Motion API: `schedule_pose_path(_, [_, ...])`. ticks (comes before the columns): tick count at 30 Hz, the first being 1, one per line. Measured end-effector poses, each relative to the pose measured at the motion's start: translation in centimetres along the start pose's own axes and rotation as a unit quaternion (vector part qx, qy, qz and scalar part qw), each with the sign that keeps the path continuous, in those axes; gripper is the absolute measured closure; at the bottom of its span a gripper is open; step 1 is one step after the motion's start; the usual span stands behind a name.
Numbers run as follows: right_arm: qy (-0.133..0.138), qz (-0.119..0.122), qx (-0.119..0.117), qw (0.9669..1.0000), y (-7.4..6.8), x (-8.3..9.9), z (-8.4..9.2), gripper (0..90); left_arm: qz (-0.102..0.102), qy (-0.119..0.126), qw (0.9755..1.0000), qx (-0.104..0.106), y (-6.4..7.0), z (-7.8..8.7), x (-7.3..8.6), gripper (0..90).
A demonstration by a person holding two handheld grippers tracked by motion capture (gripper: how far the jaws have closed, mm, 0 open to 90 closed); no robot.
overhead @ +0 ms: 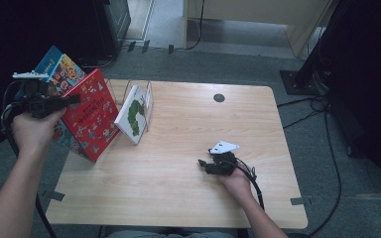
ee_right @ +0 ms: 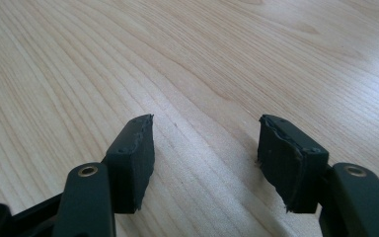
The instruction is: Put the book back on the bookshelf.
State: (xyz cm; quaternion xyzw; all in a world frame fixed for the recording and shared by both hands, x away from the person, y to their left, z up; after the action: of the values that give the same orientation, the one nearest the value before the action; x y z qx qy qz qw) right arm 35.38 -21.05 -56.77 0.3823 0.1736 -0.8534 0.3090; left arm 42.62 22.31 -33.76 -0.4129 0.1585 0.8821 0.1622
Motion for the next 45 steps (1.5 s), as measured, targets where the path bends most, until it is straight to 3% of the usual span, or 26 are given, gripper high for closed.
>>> schedule_pose_path(10, [0.001, -0.001, 0.0, 1.0, 0.0, 0.0, 0.0, 38.7, 0.005, -0.004, 1.0, 0.0, -0.1, -1.7, -0.2, 80.5])
schedule_pose_path(16, [0.001, 0.0, 0.001, 1.0, 0.0, 0.0, 0.0, 38.7, -0.002, -0.045, 0.999, 0.003, -0.4, -1.5, -0.2, 79.4])
schedule_pose_path(18, [0.001, 0.0, 0.001, 1.0, 0.0, 0.0, 0.0, 38.7, 0.003, -0.06, 0.9981, 0.008, -0.5, -1.5, -0.3, 78.8])
schedule_pose_path(25, [0.001, 0.001, 0.001, 1.0, 0.0, 0.0, 0.0, 38.7, -0.008, -0.111, 0.9937, 0.018, -0.4, -1.4, -0.7, 77.7])
schedule_pose_path(29, [0.001, 0.0, 0.001, 1.0, 0.0, 0.0, 0.0, 38.7, -0.011, -0.125, 0.9921, 0.012, -0.6, -1.5, -1.0, 77.8])
schedule_pose_path(36, [0.001, 0.001, 0.001, 1.0, 0.0, 0.0, 0.0, 38.7, 0.004, -0.145, 0.9889, 0.031, -0.8, -2.0, -1.0, 76.9])
schedule_pose_path(45, [0.0, -0.001, 0.0, 1.0, 0.0, 0.0, 0.0, 38.7, -0.003, -0.171, 0.9852, 0.011, -0.9, -2.5, -1.3, 79.8])
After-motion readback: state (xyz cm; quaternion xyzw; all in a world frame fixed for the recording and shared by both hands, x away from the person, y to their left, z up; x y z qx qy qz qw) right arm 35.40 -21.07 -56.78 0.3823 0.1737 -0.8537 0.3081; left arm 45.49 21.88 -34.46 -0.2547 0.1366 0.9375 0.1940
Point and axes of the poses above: each handheld gripper's, and its own axes: z roughly backward along the jaws, x roughly out of its underside, y roughly to its right, the point moved 7 cm from there along -z, roughly forward along the jaws, and after that the axes turned 3 degrees about -z, right-handed, at the moved point
